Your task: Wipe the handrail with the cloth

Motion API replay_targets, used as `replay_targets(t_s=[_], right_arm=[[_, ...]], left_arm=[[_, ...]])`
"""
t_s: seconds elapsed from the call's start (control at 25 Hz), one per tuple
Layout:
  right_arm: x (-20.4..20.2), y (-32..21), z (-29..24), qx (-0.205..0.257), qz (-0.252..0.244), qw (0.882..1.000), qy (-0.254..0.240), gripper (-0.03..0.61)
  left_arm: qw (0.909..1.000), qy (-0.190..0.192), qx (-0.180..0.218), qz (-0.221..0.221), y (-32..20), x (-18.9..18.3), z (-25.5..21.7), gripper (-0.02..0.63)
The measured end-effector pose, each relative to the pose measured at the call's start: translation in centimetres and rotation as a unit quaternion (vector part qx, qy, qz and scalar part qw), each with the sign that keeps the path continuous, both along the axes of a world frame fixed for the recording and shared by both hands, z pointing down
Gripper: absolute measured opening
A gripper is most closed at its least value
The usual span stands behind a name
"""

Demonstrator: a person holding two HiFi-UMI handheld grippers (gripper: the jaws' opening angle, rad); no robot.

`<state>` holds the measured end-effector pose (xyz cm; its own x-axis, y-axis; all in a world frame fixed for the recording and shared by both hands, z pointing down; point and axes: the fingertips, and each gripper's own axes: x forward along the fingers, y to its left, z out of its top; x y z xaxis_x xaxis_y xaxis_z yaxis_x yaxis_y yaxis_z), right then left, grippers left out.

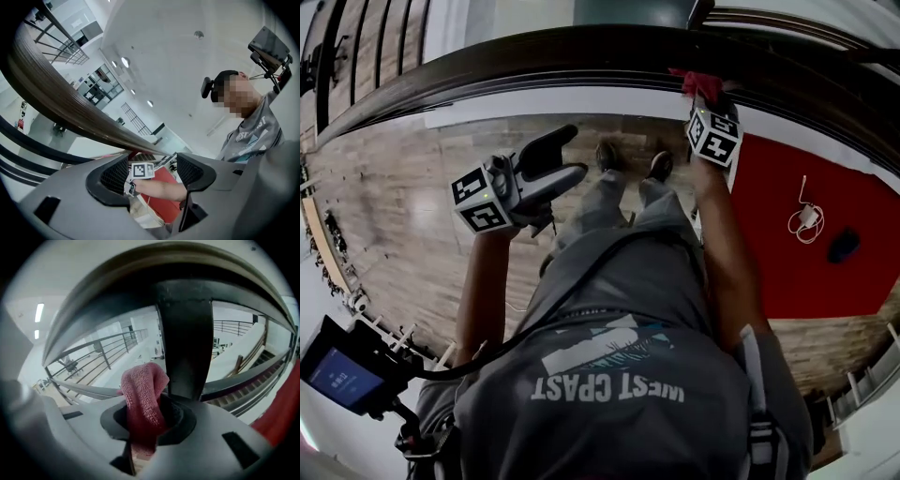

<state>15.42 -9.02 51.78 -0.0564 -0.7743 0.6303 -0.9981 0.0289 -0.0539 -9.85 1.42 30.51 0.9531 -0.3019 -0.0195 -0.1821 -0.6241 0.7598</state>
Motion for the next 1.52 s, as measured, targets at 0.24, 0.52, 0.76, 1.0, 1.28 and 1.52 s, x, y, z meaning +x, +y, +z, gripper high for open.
replay_targets(t_s=[0.24, 0.52, 0.76, 1.0, 1.28, 1.52], right_arm=[[-2.6, -0.9, 3.5, -0.031, 0.036, 0.997, 0.057, 0.072], [-2.2, 0.4, 2.6, -0.046, 0.002, 0.997, 0.055, 0.072], [-5.0, 0.5, 3.1, -0.043, -0.025, 0.997, 0.054, 0.072], [-9.5, -1.3, 5.0, -0.053, -0.056, 0.997, 0.028, 0.072], [-15.3, -1.8, 6.7, -0.072, -0.103, 0.992, 0.004, 0.072], [-14.3, -2.0, 6.8, -0.069, -0.081, 0.994, 0.000, 0.072]], left_arm=[[0.9998, 0.008, -0.008, -0.016, -0.8, -7.3, 2.2, 0.328], [0.9996, 0.026, -0.006, 0.007, 0.2, -5.9, 1.7, 0.328], [0.9996, 0.012, -0.004, 0.025, 0.7, -6.2, 2.1, 0.328], [0.9999, -0.013, -0.002, -0.001, -0.2, -8.1, 2.9, 0.328], [0.9982, -0.020, 0.028, -0.050, -0.9, -11.3, 2.3, 0.328], [0.9962, -0.024, 0.032, -0.077, -0.8, -13.1, 2.2, 0.328]])
